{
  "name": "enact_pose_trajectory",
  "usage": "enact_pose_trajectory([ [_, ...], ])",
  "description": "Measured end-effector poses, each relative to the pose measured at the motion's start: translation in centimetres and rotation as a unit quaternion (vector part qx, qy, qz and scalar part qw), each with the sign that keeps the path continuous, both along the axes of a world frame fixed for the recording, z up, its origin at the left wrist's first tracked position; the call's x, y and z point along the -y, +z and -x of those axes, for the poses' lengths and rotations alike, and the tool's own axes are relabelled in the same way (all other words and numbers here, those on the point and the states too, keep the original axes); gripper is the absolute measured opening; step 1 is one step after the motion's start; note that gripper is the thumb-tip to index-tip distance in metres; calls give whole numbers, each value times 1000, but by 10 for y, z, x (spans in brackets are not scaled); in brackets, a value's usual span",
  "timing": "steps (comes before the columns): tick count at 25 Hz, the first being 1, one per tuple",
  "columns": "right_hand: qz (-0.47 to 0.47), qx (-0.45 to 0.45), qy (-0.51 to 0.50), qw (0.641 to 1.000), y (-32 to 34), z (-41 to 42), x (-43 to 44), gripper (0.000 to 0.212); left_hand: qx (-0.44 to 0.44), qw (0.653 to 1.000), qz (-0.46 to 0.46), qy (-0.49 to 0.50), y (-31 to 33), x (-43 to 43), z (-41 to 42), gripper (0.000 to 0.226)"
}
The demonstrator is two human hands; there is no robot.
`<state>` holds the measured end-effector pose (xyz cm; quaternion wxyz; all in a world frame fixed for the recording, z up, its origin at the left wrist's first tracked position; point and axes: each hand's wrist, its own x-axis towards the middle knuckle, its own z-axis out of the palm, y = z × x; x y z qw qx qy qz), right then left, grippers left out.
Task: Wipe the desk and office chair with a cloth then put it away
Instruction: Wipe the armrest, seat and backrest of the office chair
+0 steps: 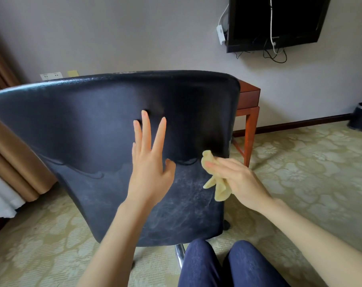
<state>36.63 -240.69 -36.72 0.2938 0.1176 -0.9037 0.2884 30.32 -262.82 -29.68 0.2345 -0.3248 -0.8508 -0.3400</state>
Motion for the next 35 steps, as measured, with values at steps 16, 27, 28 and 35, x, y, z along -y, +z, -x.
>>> enact_pose_trajectory([
  [16,769,138,18,624,-5,-38,73,25,269,955,-112,-51,-65,-30,-73,14],
  [27,651,149,-25,744,2,-45,41,20,315,899,-303,13,-42,7,-22,23],
  [28,657,144,-25,740,2,-46,39,18,320,897,-304,13,-39,10,-20,24],
  [35,482,293,-41,825,-9,-39,50,18,293,935,-185,-81,-9,5,-14,23],
])
